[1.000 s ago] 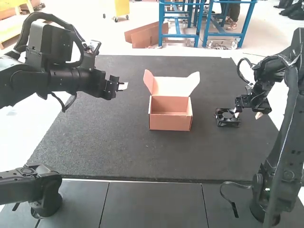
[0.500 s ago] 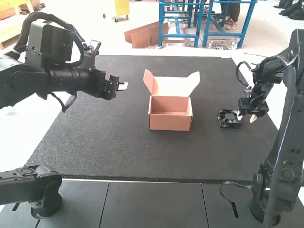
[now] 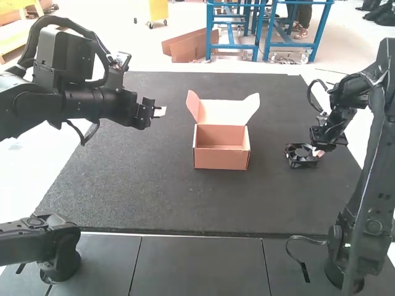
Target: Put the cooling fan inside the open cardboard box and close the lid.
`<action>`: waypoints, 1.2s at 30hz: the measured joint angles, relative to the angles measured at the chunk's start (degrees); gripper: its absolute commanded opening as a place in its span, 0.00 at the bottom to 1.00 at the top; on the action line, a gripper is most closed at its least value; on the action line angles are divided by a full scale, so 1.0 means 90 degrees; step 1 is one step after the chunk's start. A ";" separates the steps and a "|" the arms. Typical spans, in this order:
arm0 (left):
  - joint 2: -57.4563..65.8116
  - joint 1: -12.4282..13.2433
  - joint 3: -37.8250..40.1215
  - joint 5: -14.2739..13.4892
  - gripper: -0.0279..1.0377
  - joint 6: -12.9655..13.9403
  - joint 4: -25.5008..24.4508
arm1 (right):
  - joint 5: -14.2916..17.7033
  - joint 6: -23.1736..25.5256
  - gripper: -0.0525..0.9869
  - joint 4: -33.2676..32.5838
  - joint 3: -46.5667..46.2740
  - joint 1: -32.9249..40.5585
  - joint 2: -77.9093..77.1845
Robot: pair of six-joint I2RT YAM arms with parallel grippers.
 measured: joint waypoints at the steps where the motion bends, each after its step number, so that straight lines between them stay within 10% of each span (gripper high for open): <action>1: 0.0000 0.0000 0.0000 0.0000 0.93 -0.0002 0.0019 | -0.0022 0.0017 0.03 0.0005 0.0000 0.0000 -0.0002; 18: 0.0002 -0.0002 -0.0240 0.0000 0.93 0.0022 0.0182 | -0.0704 0.0447 0.03 -0.0818 -0.0126 0.0044 -0.2951; 36: -0.0005 0.0000 -0.0423 0.0000 0.93 0.0027 0.0209 | -0.1107 0.3048 0.03 -0.1642 -0.0833 0.1848 -0.4969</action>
